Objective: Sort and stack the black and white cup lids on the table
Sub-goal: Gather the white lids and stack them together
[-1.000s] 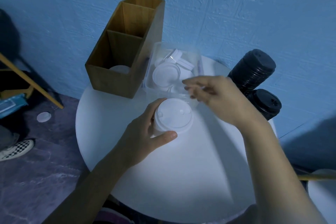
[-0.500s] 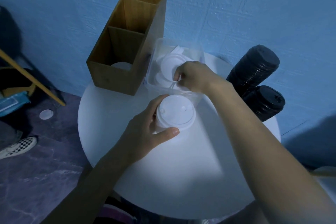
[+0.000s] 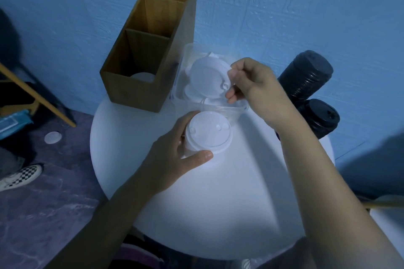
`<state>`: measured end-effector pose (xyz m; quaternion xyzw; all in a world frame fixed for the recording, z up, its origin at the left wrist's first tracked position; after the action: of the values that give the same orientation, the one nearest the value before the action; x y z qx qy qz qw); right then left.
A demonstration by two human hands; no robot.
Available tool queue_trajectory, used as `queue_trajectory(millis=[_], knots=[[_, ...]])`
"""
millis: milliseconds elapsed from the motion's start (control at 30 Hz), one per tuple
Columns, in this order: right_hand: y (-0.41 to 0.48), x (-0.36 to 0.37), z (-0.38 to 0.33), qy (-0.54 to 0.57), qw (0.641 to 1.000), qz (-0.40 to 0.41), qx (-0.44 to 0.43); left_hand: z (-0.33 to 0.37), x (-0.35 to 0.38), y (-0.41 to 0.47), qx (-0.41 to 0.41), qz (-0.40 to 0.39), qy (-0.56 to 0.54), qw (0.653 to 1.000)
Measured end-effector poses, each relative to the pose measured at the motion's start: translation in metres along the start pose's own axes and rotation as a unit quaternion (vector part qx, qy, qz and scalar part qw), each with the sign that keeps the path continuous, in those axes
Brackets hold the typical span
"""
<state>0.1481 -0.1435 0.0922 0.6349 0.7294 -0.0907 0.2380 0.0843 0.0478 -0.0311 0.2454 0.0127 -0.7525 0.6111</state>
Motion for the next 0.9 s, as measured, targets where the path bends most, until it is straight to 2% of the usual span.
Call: queue_trajectory(millis=[200,400,500,667,800,900], knots=[[-0.044,-0.008,0.003,0.169,0.983,-0.051,0.042,0.005,0.000,-0.002,-0.020,-0.009,-0.017,1.000],[-0.075,-0.009,0.040,0.227,0.964,0.013,0.141,0.008,0.002,-0.005,-0.020,-0.017,-0.015,1.000],[-0.086,-0.010,0.046,0.247,0.955,0.040,0.158,0.007,0.002,-0.004,-0.020,-0.021,-0.022,0.999],[-0.095,-0.004,0.038,0.181,0.975,0.003,0.127,0.009,0.001,-0.004,-0.015,-0.016,-0.021,1.000],[-0.092,-0.001,0.037,0.161,0.976,0.024,0.144,0.012,0.001,-0.004,-0.013,-0.020,-0.028,0.999],[-0.090,0.006,0.037,0.096,0.986,0.023,0.135,0.013,0.001,-0.004,-0.016,-0.022,-0.032,0.999]])
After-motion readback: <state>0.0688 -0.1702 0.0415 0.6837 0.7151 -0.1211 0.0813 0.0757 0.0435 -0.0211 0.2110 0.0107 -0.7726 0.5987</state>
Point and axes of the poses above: each hand's wrist, its own y-axis towards the middle knuckle, its own x-axis out of the palm, z = x × y, the point moved 4 cm from there along y, towards the middle knuckle, and after that the axes turned 8 degrees about -y, right-handed, at the moved point
